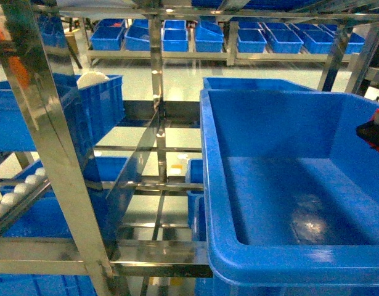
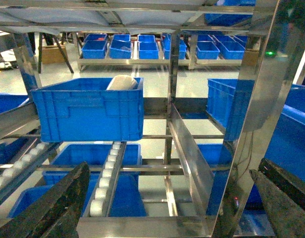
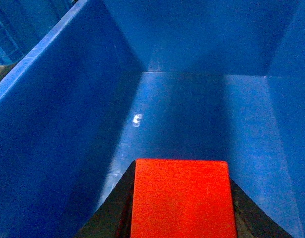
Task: Place magnetic block on left shelf second layer
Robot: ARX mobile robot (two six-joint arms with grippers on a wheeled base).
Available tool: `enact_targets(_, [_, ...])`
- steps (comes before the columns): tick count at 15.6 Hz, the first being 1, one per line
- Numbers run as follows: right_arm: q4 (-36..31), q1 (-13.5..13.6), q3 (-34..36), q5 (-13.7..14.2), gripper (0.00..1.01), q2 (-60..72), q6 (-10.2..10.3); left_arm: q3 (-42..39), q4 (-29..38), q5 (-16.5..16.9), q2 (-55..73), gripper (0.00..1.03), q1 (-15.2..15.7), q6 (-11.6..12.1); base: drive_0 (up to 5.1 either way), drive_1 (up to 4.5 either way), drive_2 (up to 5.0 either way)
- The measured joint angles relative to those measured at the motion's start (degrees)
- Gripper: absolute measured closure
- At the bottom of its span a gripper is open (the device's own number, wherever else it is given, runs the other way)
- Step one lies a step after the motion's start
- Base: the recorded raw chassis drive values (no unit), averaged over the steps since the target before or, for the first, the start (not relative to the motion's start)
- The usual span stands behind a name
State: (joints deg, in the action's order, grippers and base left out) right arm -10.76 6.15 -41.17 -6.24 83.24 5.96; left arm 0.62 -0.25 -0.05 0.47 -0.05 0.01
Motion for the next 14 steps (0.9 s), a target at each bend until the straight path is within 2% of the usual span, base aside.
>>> enact_targets(2, [1.8,0.7,-5.2,-2.4,0.68,9.2,0.9,0.0,0.0,0.0,0.0,0.05,0.0,0.0,0.0,0.0,0.0])
enact_targets(3, [0.4,1.0,-5.3,-2.3,0.68,12.0,1.4,0.0,0.0,0.0,0.0,0.05,0.0,0.0,0.0,0.0,0.0])
enact_targets(4, [-2.1,1.1,-4.2,-0.8,0.64,13.3,1.8,0.0,0.0,0.0,0.0,0.05,0.0,0.0,0.0,0.0,0.0])
enact_targets(5, [-4.3,1.4,-2.8,0.8,0.56,12.7,1.9,0.0,0.0,0.0,0.0,0.05,0.0,0.0,0.0,0.0,0.0])
enact_targets(7, [-8.7,1.3,2.0,4.1,0.38,5.8,0.7,0.0,0.0,0.0,0.0,0.05,0.0,0.0,0.0,0.0,0.0])
enact_targets(8, [-8.3,0.8,6.1,5.3,0.23,-2.8,-1.7,0.0,0.0,0.0,0.0,0.05,0.0,0.0,0.0,0.0,0.0])
enact_targets(11, [1.1,-2.7,13.9,2.4,0.01,-19.4,-4.7,0.0,0.0,0.0,0.0,0.05,0.0,0.0,0.0,0.0,0.0])
enact_targets(13, [8.2,-6.5,15.7,-1.0,0.04,-29.7,-6.1,0.0,0.0,0.0,0.0,0.05,0.0,0.0,0.0,0.0,0.0])
enact_targets(14, [9.0,-7.8,15.7,-1.5,0.03,-34.8,-6.3,0.0,0.0,0.0,0.0,0.05,0.0,0.0,0.0,0.0,0.0])
